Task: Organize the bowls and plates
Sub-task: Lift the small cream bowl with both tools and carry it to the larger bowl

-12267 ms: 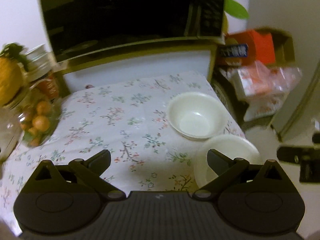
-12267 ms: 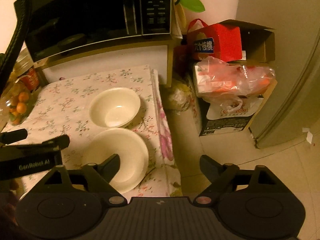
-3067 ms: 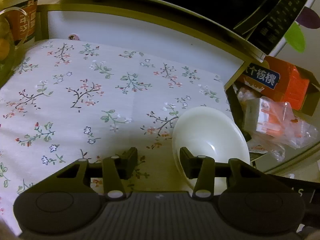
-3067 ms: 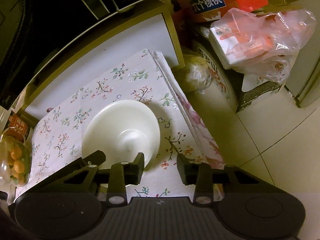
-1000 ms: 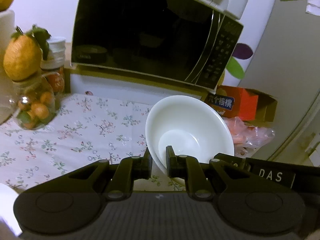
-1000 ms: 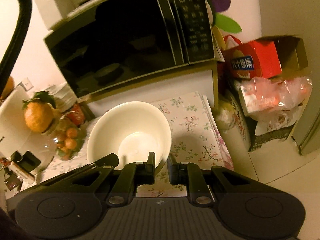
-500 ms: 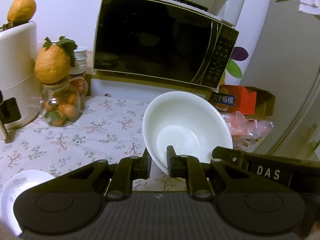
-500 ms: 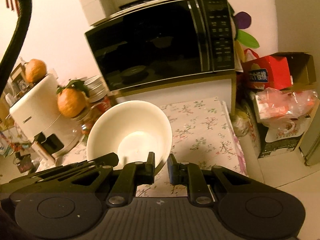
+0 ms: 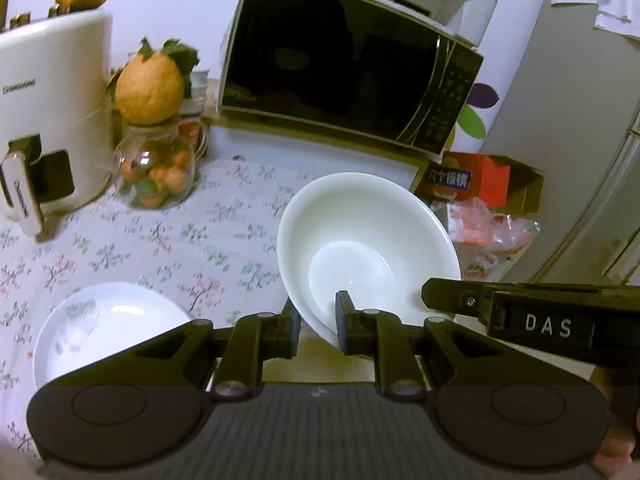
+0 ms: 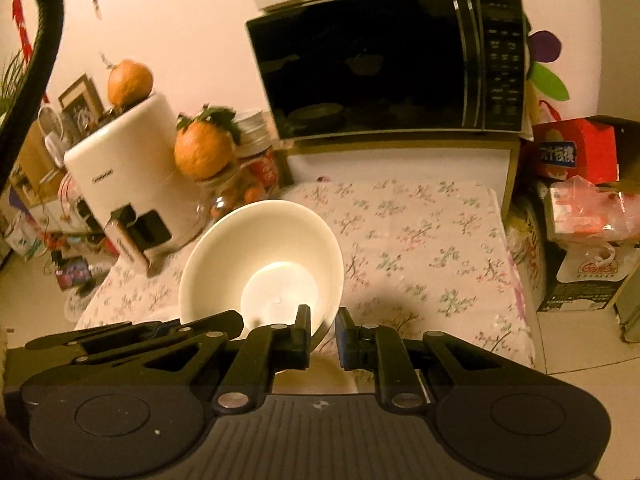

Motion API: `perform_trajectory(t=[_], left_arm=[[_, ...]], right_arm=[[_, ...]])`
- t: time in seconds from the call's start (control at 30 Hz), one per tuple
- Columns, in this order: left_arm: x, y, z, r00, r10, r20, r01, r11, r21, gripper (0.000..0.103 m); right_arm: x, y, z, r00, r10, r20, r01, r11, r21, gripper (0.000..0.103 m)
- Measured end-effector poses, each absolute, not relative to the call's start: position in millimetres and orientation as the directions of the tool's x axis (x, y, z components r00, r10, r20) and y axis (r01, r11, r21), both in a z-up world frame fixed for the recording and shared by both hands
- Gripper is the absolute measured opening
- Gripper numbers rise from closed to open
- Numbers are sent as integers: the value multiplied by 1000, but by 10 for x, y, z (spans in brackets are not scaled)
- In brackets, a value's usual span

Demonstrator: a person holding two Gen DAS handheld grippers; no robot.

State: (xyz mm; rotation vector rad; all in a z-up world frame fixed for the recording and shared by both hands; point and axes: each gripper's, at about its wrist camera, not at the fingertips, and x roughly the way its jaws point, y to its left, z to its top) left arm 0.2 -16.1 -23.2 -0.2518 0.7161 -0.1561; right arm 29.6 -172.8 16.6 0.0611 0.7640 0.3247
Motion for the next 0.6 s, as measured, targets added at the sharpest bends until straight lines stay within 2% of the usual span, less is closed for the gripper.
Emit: perform_trajectory(t=[0.6], left_arm=[[-21, -64, -631, 660, -208, -722, 48, 970, -236, 17]], right_arm=[[351, -1431, -272, 549, 277, -789, -311, 943, 115, 15]])
